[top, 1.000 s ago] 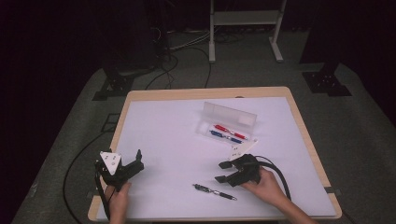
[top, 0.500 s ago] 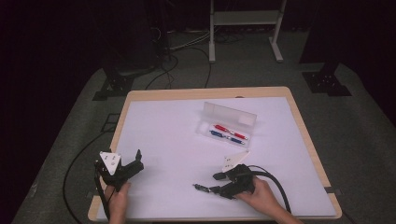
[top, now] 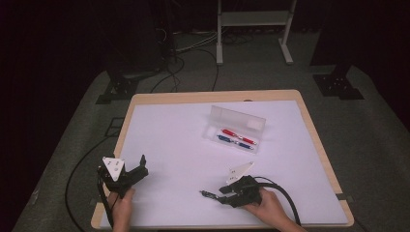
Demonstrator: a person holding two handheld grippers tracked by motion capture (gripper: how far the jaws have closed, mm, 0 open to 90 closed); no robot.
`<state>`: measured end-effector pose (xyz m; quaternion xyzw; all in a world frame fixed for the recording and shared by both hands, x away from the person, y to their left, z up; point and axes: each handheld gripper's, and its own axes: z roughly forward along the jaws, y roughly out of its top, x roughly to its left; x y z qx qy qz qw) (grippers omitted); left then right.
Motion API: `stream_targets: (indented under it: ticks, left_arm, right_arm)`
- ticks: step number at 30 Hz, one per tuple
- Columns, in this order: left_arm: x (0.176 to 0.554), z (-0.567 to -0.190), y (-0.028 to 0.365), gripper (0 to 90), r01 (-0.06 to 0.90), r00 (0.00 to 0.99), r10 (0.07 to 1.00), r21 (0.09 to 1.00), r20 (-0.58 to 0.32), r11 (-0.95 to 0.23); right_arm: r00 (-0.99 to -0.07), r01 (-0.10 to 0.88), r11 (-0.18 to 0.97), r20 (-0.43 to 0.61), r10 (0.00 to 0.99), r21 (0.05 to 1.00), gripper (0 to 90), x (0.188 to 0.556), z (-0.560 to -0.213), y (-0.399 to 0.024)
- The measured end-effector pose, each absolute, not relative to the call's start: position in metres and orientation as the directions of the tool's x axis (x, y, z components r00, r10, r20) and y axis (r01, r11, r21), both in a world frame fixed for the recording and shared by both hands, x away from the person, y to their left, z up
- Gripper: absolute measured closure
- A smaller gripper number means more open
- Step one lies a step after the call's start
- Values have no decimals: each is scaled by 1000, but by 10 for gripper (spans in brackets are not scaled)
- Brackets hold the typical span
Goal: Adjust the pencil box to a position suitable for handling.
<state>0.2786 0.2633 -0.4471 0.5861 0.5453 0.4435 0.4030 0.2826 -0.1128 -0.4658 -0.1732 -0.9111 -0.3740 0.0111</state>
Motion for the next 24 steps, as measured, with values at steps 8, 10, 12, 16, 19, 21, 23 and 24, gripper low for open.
stream_targets:
  ticks: [8,10,12,16,19,21,23,24]
  left_arm:
    - [278,-447,263,4,278,11,997,957,81,-81]
    - [278,-447,263,4,279,11,997,957,82,-82]
    - [278,-447,263,4,281,10,997,956,82,-82]
    - [279,-448,263,4,281,13,996,956,84,-84]
    - [279,-448,263,4,281,12,997,956,82,-82]
    - [279,-447,263,4,279,13,996,956,84,-85]
    - [278,-447,263,4,279,12,996,957,84,-84]
    - [278,-447,263,4,280,11,996,956,84,-84]
  right_arm:
    - [-939,327,664,149,310,673,673,282,-468,-111]
    - [-939,321,664,137,315,676,688,281,-468,-111]
    - [-938,321,661,131,321,678,705,280,-469,-111]
    - [-936,324,644,133,327,694,767,281,-471,-115]
    - [-935,327,646,137,327,690,780,282,-471,-116]
    - [-936,327,648,139,325,688,784,282,-470,-116]
    - [-934,335,647,149,326,685,786,283,-470,-116]
    - [-933,340,645,159,323,685,786,284,-470,-117]
